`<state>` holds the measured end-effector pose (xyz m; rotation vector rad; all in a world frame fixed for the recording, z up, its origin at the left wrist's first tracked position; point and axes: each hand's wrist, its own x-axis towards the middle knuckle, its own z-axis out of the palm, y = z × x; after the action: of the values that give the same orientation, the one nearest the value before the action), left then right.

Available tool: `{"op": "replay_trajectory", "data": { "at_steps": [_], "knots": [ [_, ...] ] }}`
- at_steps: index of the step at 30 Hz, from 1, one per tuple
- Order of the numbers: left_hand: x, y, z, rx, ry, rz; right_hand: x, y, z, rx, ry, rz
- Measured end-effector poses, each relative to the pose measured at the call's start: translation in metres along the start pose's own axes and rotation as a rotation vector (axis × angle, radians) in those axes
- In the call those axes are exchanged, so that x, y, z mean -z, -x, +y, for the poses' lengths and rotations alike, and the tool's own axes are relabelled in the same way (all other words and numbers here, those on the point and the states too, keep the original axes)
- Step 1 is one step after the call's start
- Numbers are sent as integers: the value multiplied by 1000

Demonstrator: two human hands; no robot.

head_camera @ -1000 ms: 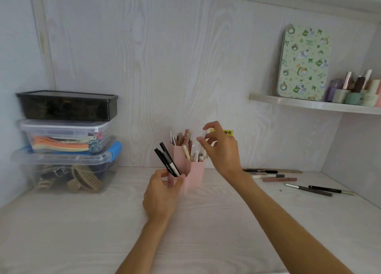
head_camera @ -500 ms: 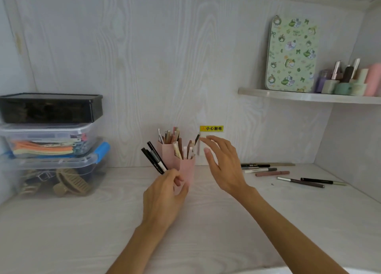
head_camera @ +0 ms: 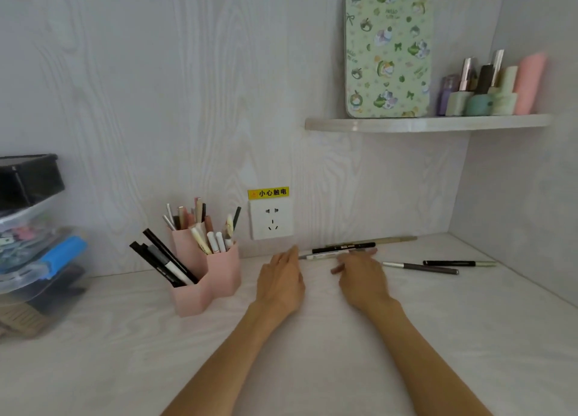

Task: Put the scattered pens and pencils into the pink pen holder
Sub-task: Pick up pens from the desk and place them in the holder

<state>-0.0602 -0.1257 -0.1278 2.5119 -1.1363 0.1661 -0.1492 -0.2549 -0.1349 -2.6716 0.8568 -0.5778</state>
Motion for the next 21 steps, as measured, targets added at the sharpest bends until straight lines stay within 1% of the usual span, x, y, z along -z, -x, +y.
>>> {"op": "replay_trajectory", "data": {
  "at_steps": [3, 5, 7, 10, 12, 15, 17, 19, 21],
  "knots": [
    [-6, -10, 2, 62, -46, 59, -1, 1, -2, 25, -166, 61],
    [-9, -10, 3, 61, -35, 115, -1, -1, 0, 38, -140, 106],
    [-8, -3, 2, 50, -1, 165, -3, -2, 4, 67, -59, 124],
    [0, 17, -8, 11, 43, 191, -6, -1, 6, 109, 29, 46],
    [9, 35, -18, -11, 35, 190, -5, 0, 5, 126, -9, 10],
    [21, 53, -30, 17, 10, 195, -1, 4, 3, 183, -55, -11],
    [30, 64, -42, 32, 14, 242, 0, 9, -2, 201, -39, -23],
    [31, 68, -48, 6, -1, 277, 0, 12, -5, 188, -29, -13],
    [30, 65, -46, -9, 18, 209, 0, 14, -11, 144, -18, 9]
  ]
}}
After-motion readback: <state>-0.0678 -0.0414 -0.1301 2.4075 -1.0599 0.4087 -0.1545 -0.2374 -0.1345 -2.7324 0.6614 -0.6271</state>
